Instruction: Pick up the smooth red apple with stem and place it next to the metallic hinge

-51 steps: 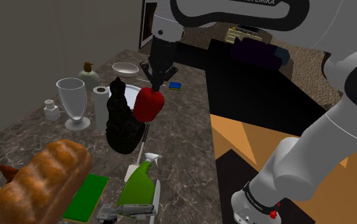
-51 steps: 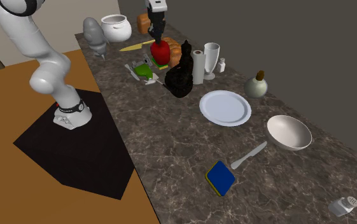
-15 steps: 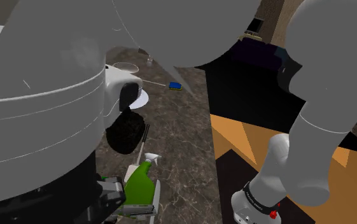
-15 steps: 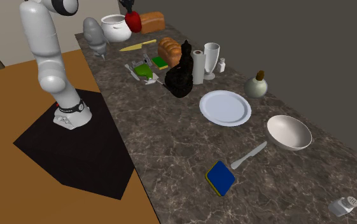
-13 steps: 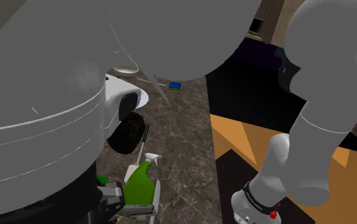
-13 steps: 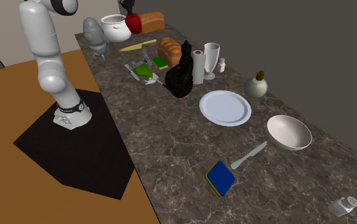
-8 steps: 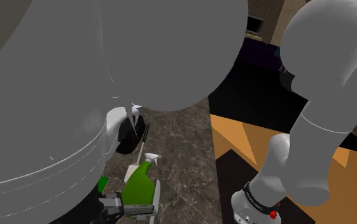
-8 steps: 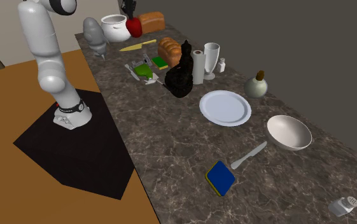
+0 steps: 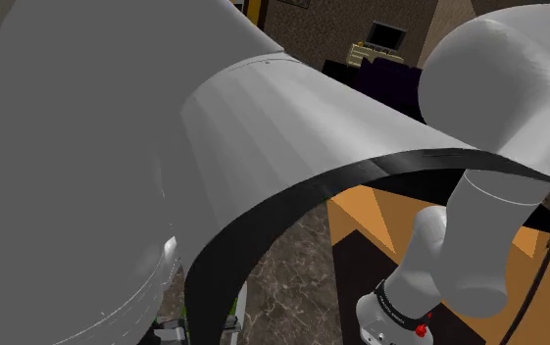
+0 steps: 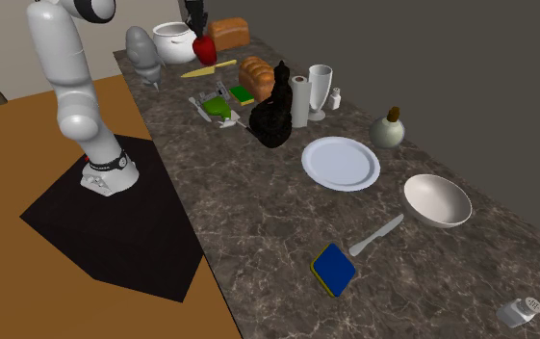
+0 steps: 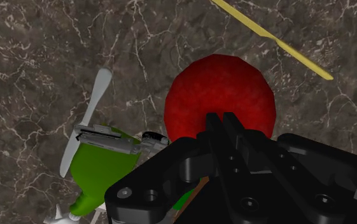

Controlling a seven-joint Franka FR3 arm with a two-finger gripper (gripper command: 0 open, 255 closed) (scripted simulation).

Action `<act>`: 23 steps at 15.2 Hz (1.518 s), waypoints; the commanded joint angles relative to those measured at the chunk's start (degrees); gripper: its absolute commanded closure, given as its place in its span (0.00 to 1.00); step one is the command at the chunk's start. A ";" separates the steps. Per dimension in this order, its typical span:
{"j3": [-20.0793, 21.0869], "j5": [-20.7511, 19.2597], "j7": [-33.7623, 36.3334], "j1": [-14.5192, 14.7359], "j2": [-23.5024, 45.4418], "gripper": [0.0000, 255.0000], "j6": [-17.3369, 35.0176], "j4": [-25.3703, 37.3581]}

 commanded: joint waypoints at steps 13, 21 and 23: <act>-0.50 -1.35 0.67 0.01 1.68 1.00 10.32 -8.96; -0.89 -2.52 1.32 0.30 3.19 1.00 14.31 -11.76; -0.89 -2.52 1.32 0.30 3.20 1.00 14.31 -11.75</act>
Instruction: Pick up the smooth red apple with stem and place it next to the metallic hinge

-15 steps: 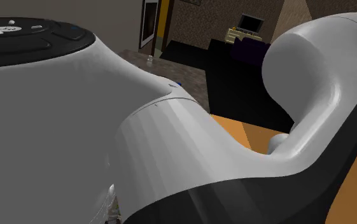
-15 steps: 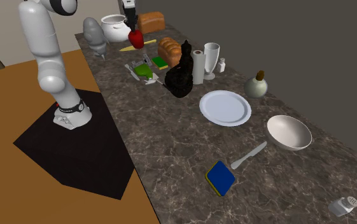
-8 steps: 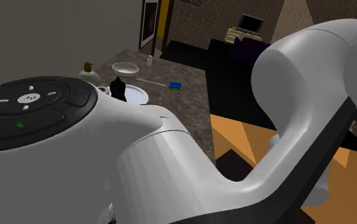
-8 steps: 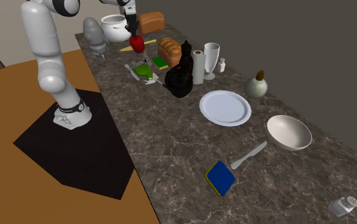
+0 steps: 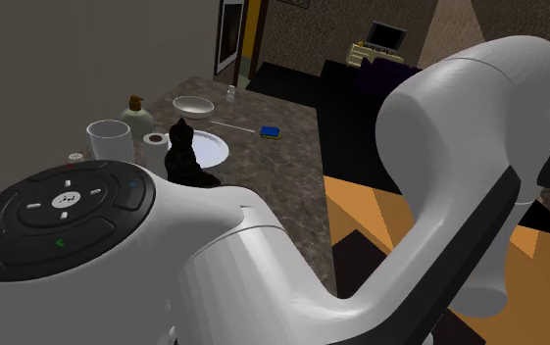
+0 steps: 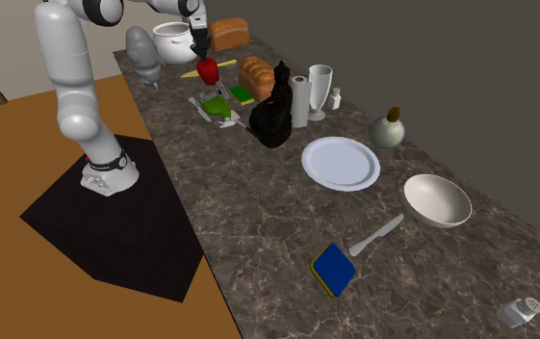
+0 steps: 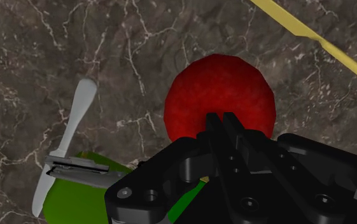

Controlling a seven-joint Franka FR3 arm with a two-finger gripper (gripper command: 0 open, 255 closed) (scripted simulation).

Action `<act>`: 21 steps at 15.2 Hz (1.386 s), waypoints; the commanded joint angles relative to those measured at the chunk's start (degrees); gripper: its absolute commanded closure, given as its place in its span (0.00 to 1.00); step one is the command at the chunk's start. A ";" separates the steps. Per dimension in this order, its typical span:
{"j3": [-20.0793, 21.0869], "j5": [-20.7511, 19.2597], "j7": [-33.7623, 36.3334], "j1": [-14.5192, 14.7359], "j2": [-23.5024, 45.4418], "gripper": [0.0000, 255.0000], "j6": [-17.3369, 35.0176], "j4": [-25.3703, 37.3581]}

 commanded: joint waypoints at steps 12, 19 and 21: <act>0.49 1.73 -1.14 -0.65 -2.30 0.00 -5.03 3.22; 0.57 2.10 -1.38 -0.76 -2.78 0.00 -6.40 4.21; 0.57 2.10 -1.38 -0.76 -2.78 0.00 -6.40 4.21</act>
